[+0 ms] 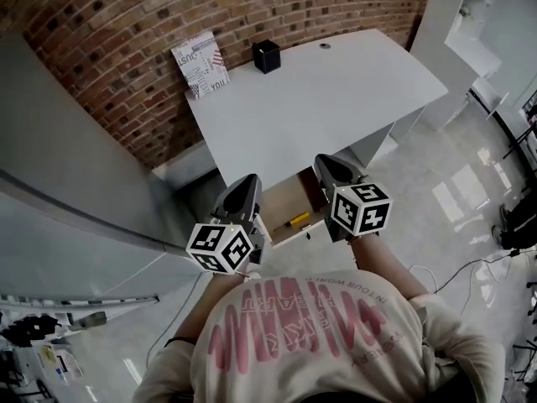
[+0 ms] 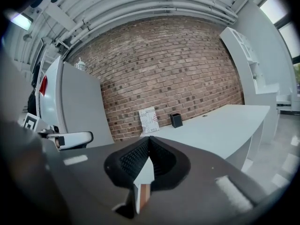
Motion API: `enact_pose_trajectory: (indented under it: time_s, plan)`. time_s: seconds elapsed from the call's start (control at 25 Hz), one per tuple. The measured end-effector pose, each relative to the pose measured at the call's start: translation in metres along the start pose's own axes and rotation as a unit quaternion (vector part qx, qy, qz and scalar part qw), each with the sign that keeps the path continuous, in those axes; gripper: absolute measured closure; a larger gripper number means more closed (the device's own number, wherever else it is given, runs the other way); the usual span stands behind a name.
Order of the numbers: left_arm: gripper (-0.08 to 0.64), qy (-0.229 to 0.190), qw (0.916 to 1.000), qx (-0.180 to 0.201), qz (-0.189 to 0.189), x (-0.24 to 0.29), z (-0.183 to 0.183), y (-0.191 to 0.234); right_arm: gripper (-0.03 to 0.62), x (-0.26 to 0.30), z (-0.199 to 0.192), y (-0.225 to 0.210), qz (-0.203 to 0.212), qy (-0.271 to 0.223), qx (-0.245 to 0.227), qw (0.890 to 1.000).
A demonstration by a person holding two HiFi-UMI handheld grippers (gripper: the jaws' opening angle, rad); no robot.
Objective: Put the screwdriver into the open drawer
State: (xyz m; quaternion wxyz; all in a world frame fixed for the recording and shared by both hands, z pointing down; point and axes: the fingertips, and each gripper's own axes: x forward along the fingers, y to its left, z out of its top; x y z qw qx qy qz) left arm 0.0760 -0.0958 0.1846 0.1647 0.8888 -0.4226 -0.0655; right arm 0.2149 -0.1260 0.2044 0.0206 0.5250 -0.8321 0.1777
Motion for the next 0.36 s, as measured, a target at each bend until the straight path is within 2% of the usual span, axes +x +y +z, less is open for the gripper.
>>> enact_pose_trajectory:
  time_s: [0.36]
  plan:
    - [0.558, -0.004, 0.9995, -0.007, 0.032, 0.003, -0.033, -0.023, 0.584, -0.010, -0.017, -0.021, 0.033, 0.020, -0.013, 0.999]
